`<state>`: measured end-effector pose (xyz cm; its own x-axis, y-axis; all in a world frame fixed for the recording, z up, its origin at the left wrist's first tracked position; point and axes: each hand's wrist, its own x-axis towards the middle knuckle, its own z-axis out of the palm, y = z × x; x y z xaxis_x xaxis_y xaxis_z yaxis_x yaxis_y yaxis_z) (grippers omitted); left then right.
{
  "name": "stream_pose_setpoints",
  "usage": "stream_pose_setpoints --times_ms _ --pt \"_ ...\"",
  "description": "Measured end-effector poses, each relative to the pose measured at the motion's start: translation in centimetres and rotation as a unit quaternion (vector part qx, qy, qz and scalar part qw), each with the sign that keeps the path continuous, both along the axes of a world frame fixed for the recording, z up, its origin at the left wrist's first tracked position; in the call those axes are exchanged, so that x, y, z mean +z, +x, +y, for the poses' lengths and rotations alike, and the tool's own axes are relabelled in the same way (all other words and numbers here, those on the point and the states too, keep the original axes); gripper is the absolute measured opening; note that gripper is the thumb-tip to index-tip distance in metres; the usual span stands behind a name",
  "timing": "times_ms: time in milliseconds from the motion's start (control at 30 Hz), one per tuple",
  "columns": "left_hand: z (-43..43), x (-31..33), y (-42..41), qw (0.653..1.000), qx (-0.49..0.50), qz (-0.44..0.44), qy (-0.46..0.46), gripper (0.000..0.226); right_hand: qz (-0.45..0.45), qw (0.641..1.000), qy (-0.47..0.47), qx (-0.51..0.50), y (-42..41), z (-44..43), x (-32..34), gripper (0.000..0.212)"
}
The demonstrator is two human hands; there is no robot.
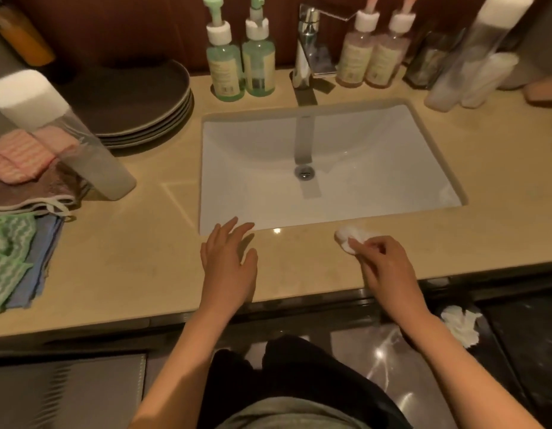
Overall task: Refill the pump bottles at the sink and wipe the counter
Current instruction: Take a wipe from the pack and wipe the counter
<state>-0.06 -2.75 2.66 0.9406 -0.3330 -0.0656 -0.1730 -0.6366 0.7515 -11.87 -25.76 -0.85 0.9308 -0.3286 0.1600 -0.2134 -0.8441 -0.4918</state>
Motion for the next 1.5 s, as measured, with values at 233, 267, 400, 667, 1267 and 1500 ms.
stream_pose_setpoints --times_ms 233,267,400,667,1267,1500 --pt "-2.8 -0.2 0.4 0.998 -0.060 0.016 -0.025 0.040 -0.016 0.988 0.002 -0.155 4.0 -2.3 -0.8 0.029" --pt "-3.0 -0.1 0.7 0.997 -0.068 0.016 -0.026 0.040 -0.021 0.988 0.004 -0.155 4.9 -1.2 -0.7 0.029" --pt "-3.8 0.0 2.1 0.995 -0.088 0.016 -0.044 0.038 -0.022 0.996 0.026 -0.080 7.1 4.0 -0.4 0.029" --pt "-8.0 0.7 4.3 0.983 -0.176 0.011 -0.055 0.035 -0.018 0.997 0.077 0.009 1.6 7.2 -1.0 0.044" --pt "-21.2 0.0 2.5 0.972 -0.225 0.053 -0.029 0.034 -0.016 0.976 0.120 -0.182 -5.2 -11.1 0.4 0.031" --pt "-28.2 0.4 0.9 0.981 -0.175 0.057 -0.062 0.034 0.008 0.983 0.129 -0.133 -4.3 -19.1 0.9 0.031"
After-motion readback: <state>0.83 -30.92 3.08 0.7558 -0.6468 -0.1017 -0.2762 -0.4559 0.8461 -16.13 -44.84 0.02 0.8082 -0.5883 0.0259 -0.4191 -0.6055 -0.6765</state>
